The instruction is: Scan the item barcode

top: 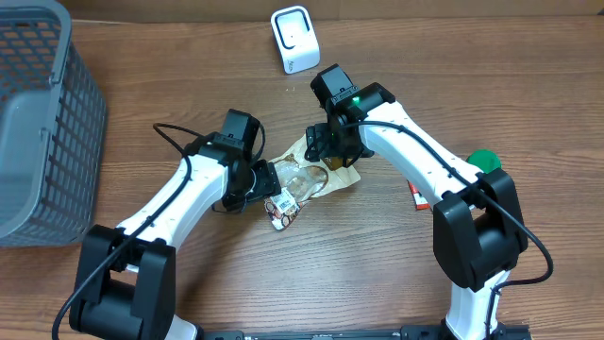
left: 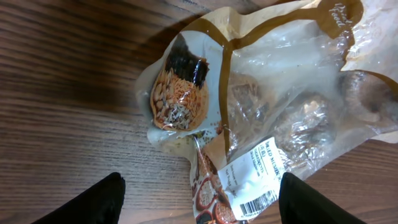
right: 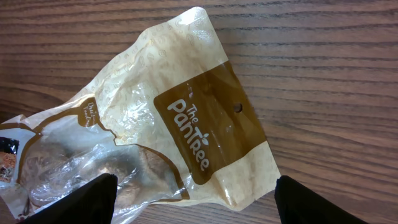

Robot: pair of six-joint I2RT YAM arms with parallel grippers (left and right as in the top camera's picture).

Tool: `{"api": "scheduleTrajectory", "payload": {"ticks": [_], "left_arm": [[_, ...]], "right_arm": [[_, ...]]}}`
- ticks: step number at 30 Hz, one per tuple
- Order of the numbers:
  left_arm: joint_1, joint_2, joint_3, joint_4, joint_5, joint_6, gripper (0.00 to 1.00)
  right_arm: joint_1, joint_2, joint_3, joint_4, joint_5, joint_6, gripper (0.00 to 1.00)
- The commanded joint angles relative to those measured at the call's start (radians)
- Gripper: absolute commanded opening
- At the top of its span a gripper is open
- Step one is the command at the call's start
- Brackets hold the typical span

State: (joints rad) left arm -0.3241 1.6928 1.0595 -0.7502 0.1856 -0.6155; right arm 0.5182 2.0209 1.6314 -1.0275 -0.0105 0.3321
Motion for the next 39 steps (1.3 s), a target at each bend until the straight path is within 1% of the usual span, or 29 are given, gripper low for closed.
{"api": "scheduleTrajectory", "payload": {"ticks": [1,7,11,15,21,23,26,32,39], "left_arm": [[-0.018,0.029,-0.01,0.024,-0.011,-0.021,0.7],[-0.028,0.079,-0.01,0.087,-0.009,-0.021,0.71],[-0.027,0.086,-0.009,0.098,-0.009,-0.019,0.67],[-0.021,0.086,-0.001,0.099,-0.01,0.018,0.64],[-0.01,0.086,0.018,0.108,-0.013,0.105,0.62],[-0.01,0.086,0.024,0.108,-0.013,0.133,0.59],[-0.01,0.086,0.032,0.109,-0.023,0.169,0.58],[-0.01,0.086,0.037,0.121,-0.066,0.175,0.59],[-0.009,0.086,0.037,0.161,-0.066,0.183,0.59]], "right_arm": [[-0.005,-0.012,0.006,0.005,0.009,-0.009,0.83],[-0.005,-0.012,0.006,0.004,0.009,-0.009,0.84],[-0.005,-0.012,0.006,0.0,0.009,-0.009,0.84],[-0.005,-0.012,0.003,0.001,0.008,-0.008,0.84],[-0.004,-0.012,-0.026,0.001,0.006,-0.007,0.84],[-0.004,-0.012,-0.042,0.006,-0.008,-0.008,0.84],[-0.004,-0.012,-0.068,0.019,-0.034,-0.008,0.84],[-0.003,-0.012,-0.109,0.054,-0.057,-0.007,0.84],[-0.002,-0.012,-0.178,0.115,-0.184,0.01,0.83]]}}
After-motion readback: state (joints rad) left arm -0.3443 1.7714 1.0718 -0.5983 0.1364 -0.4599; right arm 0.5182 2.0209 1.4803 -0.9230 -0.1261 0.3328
